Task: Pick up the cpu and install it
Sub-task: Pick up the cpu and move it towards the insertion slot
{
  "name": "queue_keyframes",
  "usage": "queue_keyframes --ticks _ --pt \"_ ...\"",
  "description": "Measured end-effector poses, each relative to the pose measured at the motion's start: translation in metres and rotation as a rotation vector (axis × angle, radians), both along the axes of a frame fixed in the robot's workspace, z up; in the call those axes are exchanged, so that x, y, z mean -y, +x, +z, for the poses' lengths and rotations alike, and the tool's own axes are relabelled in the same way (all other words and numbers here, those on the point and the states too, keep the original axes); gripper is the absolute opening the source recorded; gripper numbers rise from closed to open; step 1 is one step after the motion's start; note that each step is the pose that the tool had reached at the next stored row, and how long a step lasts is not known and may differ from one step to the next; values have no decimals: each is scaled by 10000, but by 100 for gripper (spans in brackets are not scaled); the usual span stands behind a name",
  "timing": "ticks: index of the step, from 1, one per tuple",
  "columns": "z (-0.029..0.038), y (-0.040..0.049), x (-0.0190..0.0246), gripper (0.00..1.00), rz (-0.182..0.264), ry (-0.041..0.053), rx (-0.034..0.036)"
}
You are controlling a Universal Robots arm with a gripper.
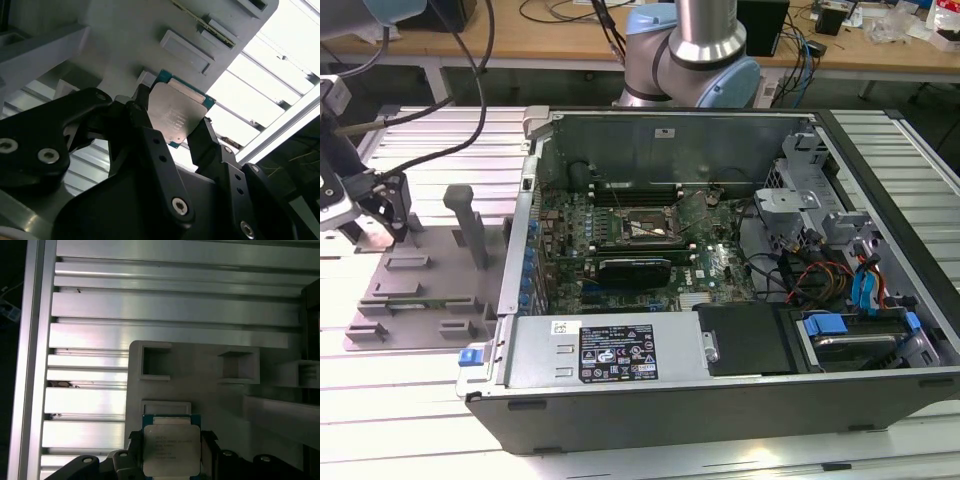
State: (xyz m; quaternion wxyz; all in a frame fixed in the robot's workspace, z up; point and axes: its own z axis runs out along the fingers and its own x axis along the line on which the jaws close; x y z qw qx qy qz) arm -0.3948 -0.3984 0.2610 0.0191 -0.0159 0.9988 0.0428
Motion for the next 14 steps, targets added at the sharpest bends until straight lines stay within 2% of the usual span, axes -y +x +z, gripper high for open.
queue_keyframes --ticks 7,14 --pt "63 0 0 55 0 103 0" --pt "126 0 0 55 1 167 0"
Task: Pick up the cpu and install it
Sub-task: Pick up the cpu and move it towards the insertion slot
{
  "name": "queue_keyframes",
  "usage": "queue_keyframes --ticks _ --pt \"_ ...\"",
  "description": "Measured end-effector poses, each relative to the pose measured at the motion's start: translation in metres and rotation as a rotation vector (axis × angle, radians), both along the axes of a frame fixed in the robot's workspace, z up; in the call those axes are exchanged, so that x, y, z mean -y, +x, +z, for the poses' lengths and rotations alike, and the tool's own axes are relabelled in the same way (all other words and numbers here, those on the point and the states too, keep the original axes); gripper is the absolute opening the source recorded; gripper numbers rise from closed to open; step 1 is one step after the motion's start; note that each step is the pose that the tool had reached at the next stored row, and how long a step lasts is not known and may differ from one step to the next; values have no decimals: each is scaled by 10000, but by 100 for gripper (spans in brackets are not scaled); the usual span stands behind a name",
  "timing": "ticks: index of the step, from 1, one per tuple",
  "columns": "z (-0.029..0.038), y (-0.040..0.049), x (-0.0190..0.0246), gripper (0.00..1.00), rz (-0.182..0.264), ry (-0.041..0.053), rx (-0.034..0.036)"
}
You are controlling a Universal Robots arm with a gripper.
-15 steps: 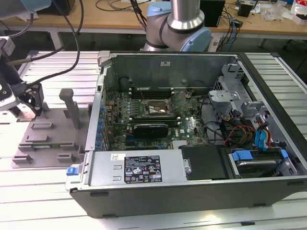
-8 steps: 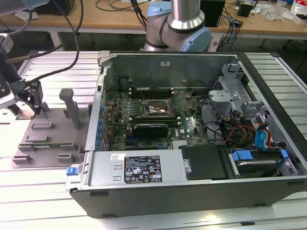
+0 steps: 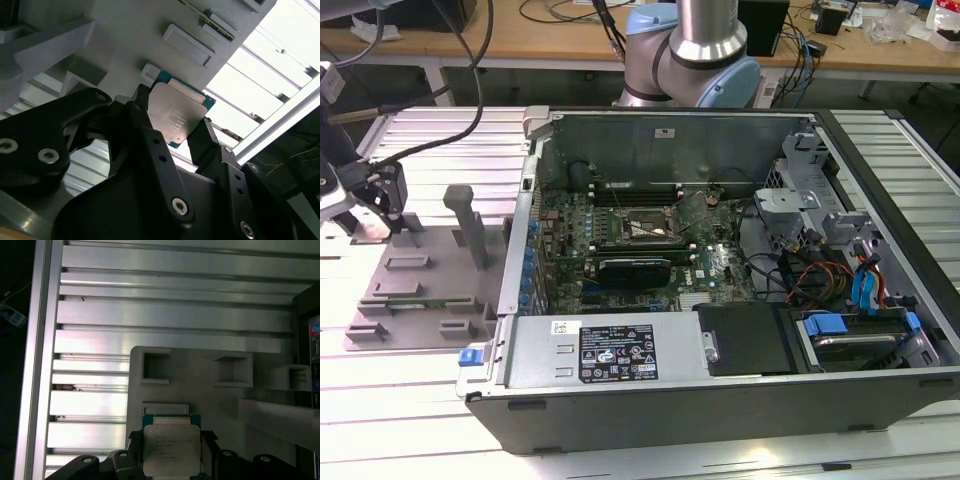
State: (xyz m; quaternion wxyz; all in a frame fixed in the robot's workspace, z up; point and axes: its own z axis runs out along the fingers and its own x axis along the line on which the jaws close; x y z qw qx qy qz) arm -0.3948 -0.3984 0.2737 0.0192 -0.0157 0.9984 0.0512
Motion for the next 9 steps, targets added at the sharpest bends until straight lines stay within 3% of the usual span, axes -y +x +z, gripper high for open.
queue_keyframes --ticks 9 --pt "64 0 0 55 0 85 1"
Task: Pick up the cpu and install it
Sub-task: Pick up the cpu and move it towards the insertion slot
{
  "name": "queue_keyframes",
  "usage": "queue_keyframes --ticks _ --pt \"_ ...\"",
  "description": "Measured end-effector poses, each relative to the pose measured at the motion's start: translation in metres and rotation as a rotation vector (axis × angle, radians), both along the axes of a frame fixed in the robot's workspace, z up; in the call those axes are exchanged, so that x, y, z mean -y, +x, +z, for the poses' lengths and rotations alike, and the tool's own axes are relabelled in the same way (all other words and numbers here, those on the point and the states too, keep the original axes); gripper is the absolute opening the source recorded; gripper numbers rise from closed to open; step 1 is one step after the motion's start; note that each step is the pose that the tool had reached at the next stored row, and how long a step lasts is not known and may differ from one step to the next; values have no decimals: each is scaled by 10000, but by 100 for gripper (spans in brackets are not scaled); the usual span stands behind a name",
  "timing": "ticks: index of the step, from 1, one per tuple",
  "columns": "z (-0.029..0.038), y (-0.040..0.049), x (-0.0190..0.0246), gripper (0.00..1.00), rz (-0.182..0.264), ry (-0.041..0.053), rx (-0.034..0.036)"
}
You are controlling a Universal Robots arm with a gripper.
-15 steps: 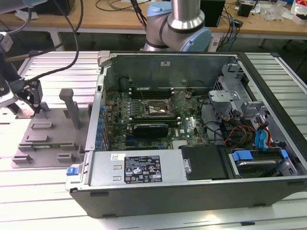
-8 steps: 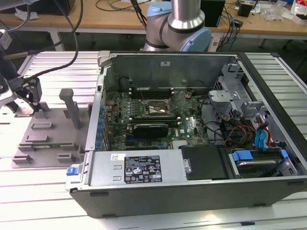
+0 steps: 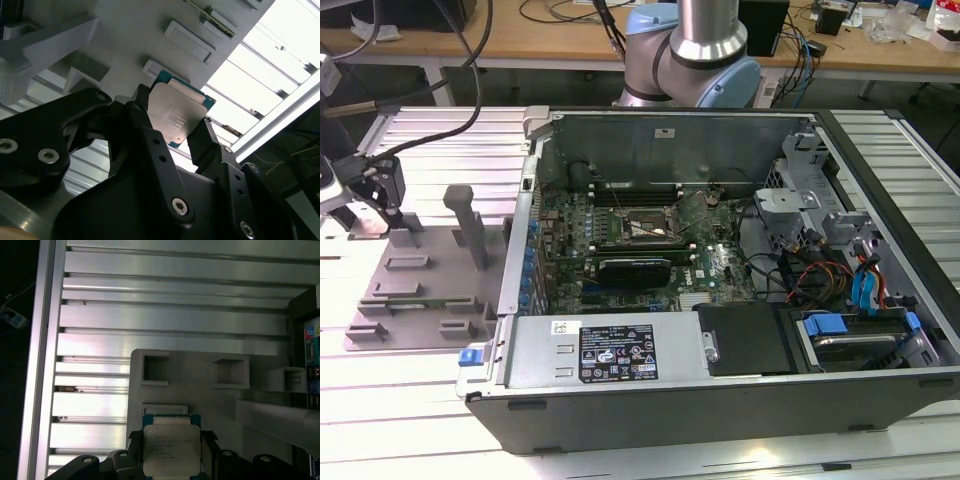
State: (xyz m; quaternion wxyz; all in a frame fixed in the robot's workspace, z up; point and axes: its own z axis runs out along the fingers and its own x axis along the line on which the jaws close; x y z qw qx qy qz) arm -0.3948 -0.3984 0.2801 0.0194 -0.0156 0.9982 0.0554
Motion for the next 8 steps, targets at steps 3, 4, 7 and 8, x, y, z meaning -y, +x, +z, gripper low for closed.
queue_keyframes --ticks 3,4,7,8 --pt "17 0 0 55 0 29 0" --pt "22 0 0 55 0 38 0" --pt "38 0 0 55 0 68 1" --pt "44 0 0 55 -1 73 -1"
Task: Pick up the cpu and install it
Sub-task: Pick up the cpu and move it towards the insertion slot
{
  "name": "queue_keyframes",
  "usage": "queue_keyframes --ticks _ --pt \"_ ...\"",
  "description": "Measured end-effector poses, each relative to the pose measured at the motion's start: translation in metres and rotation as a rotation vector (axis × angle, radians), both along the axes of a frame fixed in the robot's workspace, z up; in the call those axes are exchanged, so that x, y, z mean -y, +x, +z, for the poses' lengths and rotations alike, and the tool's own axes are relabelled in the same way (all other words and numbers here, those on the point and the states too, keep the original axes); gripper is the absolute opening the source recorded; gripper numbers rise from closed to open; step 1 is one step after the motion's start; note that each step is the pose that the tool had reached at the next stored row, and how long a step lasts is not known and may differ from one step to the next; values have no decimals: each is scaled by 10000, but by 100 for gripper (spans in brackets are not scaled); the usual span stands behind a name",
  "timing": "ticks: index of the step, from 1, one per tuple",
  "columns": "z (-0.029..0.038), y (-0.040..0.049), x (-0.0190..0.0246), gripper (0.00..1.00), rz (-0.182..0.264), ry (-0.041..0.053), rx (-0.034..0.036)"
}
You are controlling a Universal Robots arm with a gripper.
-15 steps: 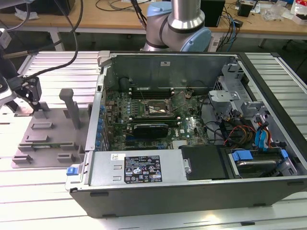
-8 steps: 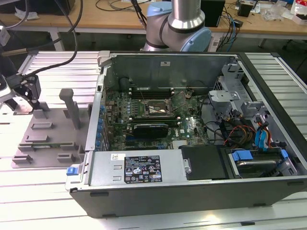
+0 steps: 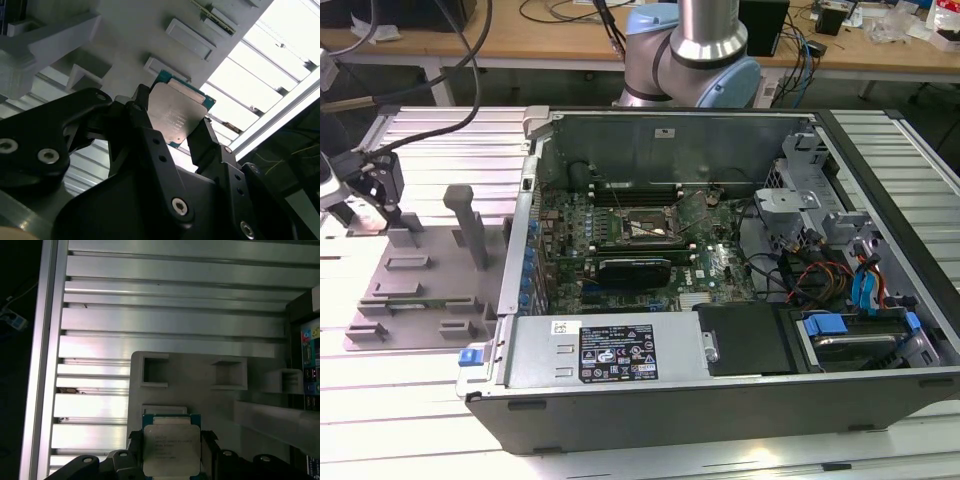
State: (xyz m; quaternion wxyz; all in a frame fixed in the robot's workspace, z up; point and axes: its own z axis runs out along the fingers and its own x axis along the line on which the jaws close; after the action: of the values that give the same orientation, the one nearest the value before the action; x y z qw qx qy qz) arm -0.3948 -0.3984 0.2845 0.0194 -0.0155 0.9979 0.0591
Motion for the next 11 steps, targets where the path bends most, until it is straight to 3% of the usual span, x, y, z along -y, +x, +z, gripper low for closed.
queue_keyframes --ticks 9,11 --pt "67 0 0 55 0 39 1" --pt "109 0 0 55 1 74 1"
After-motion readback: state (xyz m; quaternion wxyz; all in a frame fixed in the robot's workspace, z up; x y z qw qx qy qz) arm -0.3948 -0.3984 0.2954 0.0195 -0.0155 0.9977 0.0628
